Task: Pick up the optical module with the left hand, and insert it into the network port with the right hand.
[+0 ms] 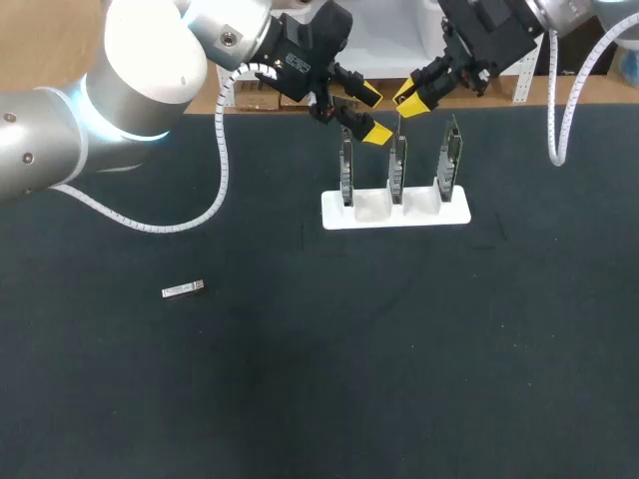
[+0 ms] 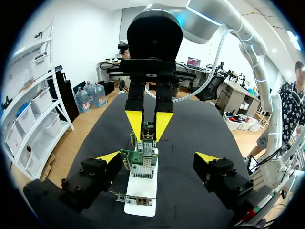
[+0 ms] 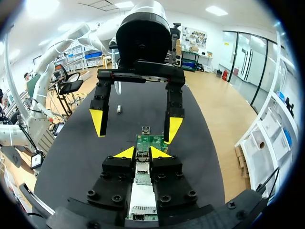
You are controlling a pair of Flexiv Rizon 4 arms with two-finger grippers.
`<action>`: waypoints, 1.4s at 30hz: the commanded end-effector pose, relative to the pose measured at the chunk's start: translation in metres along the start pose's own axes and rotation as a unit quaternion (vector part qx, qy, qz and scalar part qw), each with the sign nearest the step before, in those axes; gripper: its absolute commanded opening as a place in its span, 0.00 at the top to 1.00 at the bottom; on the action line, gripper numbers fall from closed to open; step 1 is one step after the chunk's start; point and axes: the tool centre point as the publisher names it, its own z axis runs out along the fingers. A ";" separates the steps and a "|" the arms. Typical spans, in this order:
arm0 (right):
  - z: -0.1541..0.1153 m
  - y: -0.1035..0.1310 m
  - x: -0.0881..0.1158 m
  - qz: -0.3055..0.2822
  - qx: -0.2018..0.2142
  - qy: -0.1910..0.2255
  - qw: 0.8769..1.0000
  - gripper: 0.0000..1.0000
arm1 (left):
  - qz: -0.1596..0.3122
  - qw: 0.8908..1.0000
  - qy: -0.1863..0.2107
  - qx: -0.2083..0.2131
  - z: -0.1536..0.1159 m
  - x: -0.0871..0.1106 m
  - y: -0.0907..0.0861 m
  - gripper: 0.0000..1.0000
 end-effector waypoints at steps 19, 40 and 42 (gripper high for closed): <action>0.004 -0.002 0.006 0.005 -0.001 0.004 1.000 1.00 | 0.000 1.000 0.001 0.001 0.000 0.000 0.001 0.00; 0.007 -0.001 0.011 0.019 0.004 0.001 1.000 1.00 | 0.000 1.000 0.001 0.001 0.000 0.000 0.001 0.00; 0.007 0.000 0.011 0.019 0.004 0.000 1.000 1.00 | 0.000 1.000 0.001 0.001 0.000 0.000 0.001 0.00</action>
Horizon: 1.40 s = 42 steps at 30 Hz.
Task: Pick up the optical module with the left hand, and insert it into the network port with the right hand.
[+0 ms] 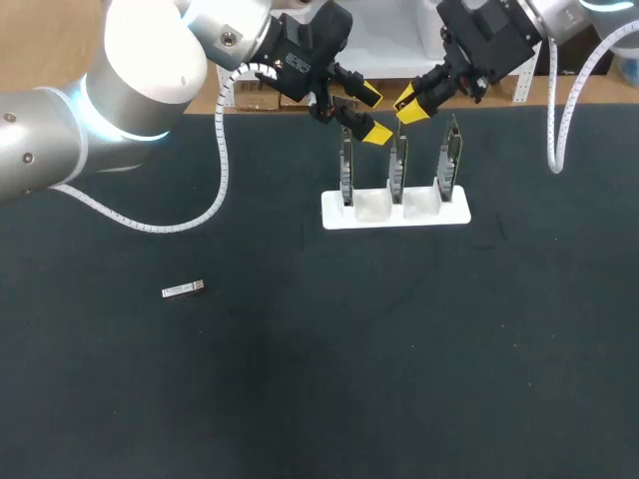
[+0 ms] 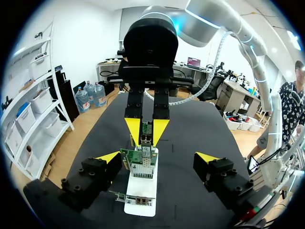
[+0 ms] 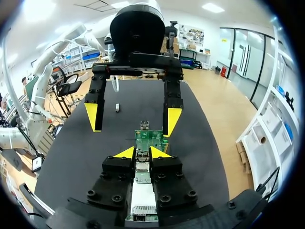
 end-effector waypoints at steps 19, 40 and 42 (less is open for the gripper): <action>0.003 0.003 0.007 0.008 0.005 0.001 1.000 1.00 | 0.000 1.000 0.001 0.001 0.000 0.000 0.001 0.00; 0.006 0.005 0.013 0.016 0.005 0.005 1.000 1.00 | 0.000 1.000 0.001 0.001 0.000 0.000 0.001 0.00; 0.006 0.004 0.013 0.016 0.005 0.004 1.000 1.00 | 0.000 1.000 0.001 0.001 0.000 0.000 0.001 0.00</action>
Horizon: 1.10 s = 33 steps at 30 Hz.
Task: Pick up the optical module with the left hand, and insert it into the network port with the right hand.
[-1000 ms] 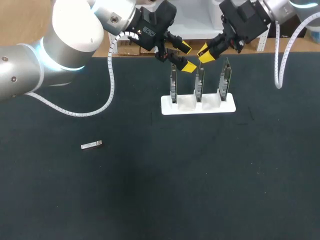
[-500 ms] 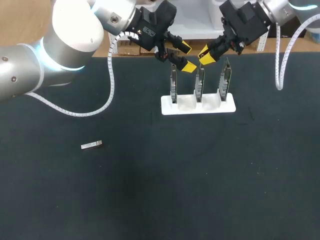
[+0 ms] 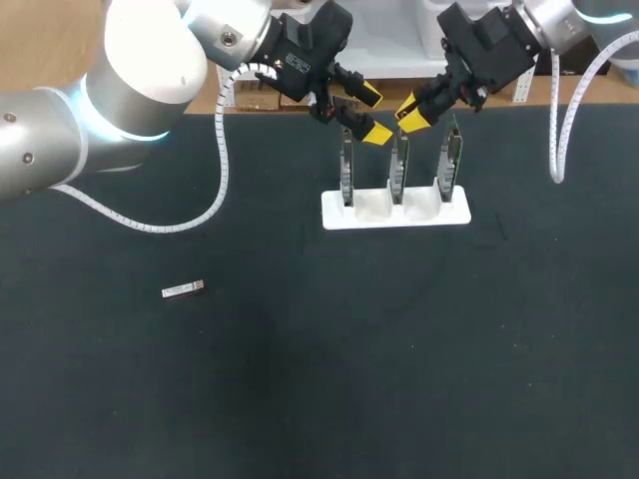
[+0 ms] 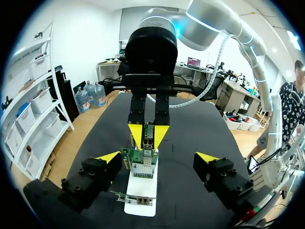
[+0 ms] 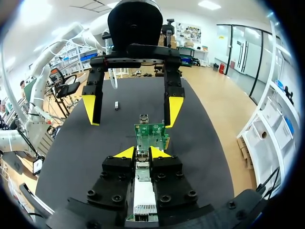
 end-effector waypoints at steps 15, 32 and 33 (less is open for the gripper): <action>-0.006 -0.002 -0.006 -0.005 0.009 -0.010 1.000 0.00 | 0.000 1.000 0.001 0.001 0.000 0.000 0.001 0.00; -0.028 -0.002 0.002 0.005 0.034 -0.017 0.999 0.00 | 0.000 1.000 0.001 0.001 0.000 0.000 0.001 0.00; -0.029 -0.002 0.003 0.006 0.035 -0.018 0.999 0.00 | 0.000 1.000 0.001 0.001 0.000 0.000 0.001 0.00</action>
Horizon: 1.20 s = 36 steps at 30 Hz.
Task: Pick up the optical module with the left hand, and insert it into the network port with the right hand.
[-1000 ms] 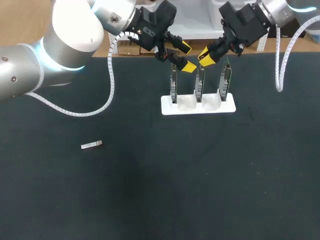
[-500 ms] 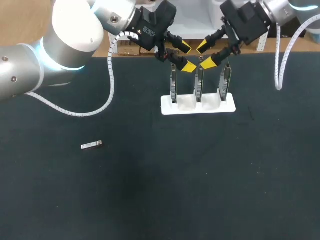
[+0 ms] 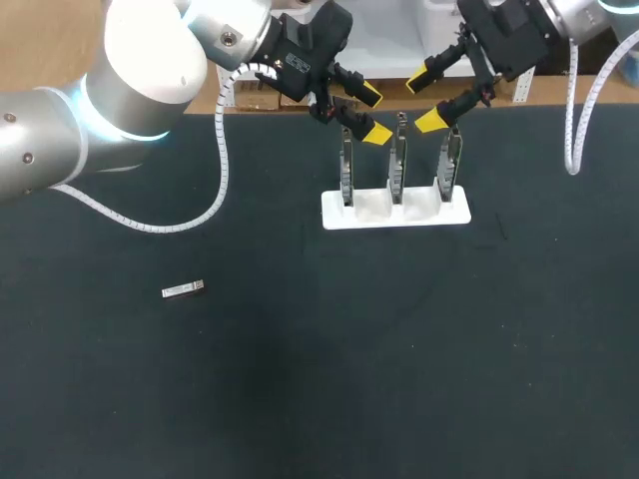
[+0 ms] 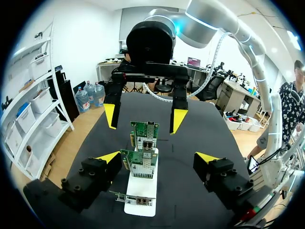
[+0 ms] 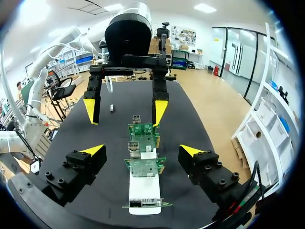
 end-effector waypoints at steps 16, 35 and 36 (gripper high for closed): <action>-0.011 0.011 0.007 0.010 0.025 -0.019 0.999 1.00 | 0.000 1.000 0.001 0.001 0.000 0.000 0.001 0.00; -0.006 0.007 -0.007 -0.001 0.034 -0.036 0.999 1.00 | 0.000 1.000 0.001 0.001 0.000 0.000 0.001 0.00; -0.006 0.007 -0.008 -0.002 0.033 -0.037 0.999 1.00 | 0.000 1.000 0.001 0.001 0.000 0.000 0.001 0.00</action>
